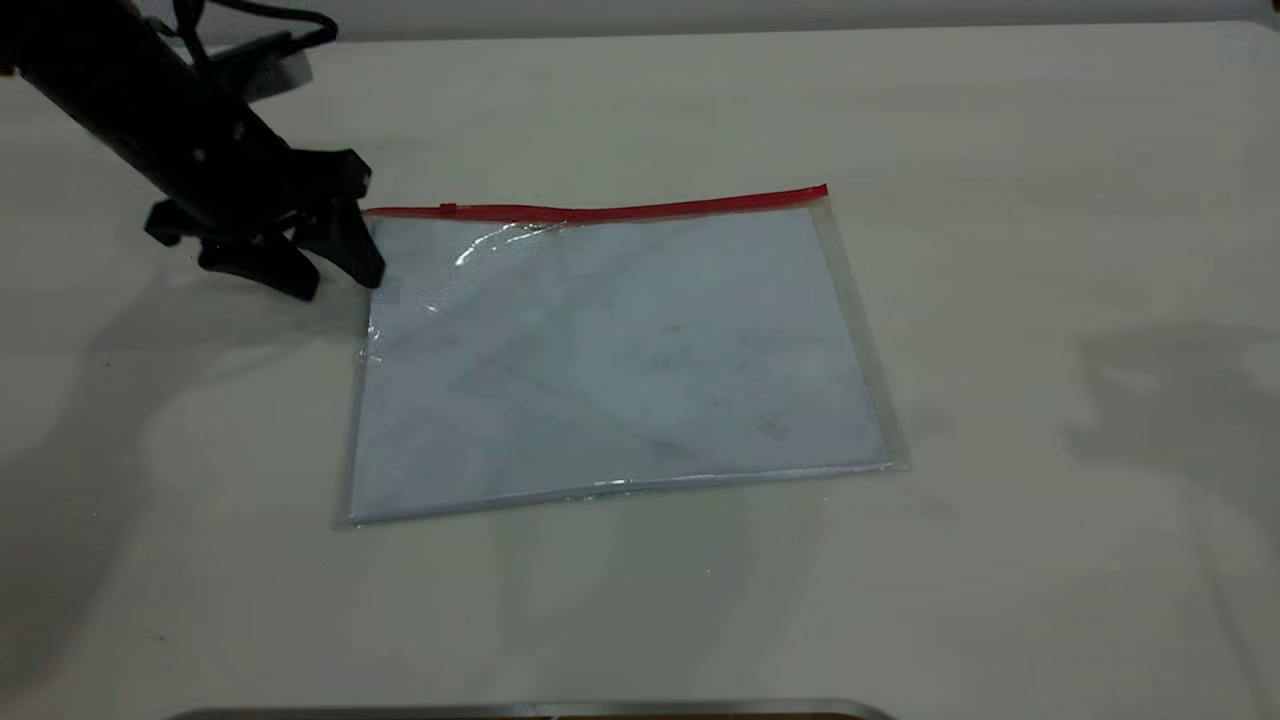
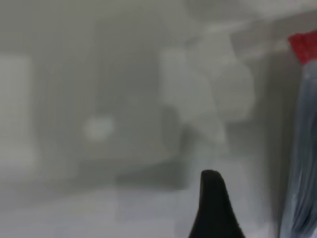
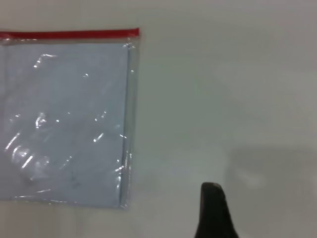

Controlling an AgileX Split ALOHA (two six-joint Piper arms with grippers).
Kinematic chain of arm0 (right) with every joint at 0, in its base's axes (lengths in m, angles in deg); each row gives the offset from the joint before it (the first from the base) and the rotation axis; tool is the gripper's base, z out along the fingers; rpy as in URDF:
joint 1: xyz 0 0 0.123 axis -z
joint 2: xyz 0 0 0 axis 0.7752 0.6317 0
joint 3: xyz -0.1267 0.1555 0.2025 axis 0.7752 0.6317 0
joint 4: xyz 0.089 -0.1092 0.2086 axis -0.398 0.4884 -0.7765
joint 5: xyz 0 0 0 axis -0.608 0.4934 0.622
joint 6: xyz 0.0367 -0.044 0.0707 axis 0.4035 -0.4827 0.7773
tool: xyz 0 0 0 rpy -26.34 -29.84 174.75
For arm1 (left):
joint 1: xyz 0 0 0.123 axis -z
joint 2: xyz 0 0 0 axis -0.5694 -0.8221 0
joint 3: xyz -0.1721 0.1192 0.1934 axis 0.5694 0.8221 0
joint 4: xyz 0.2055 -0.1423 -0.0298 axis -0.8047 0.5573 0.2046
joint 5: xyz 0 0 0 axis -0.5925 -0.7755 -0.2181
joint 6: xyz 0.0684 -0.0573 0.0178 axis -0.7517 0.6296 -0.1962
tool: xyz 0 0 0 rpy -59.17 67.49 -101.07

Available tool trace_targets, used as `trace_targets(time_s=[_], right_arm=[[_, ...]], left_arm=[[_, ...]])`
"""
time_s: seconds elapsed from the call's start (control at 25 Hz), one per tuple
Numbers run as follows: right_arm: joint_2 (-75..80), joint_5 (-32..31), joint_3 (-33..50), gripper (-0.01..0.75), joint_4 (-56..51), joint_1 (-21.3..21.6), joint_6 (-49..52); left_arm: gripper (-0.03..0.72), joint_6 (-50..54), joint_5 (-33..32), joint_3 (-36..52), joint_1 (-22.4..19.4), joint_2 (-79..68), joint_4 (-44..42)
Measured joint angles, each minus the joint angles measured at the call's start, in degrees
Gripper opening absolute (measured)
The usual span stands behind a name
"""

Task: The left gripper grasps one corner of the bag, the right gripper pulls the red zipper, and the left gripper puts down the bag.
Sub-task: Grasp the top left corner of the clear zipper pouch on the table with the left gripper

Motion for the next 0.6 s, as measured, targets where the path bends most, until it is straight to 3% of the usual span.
trace_targets(time_s=[0.6], right_arm=[[0.0, 0.02, 0.0, 0.551, -1.71, 0.0, -1.97]], left_arm=[[0.569, -29.07, -0.42, -0.25, 0.0, -2.09, 29.59]])
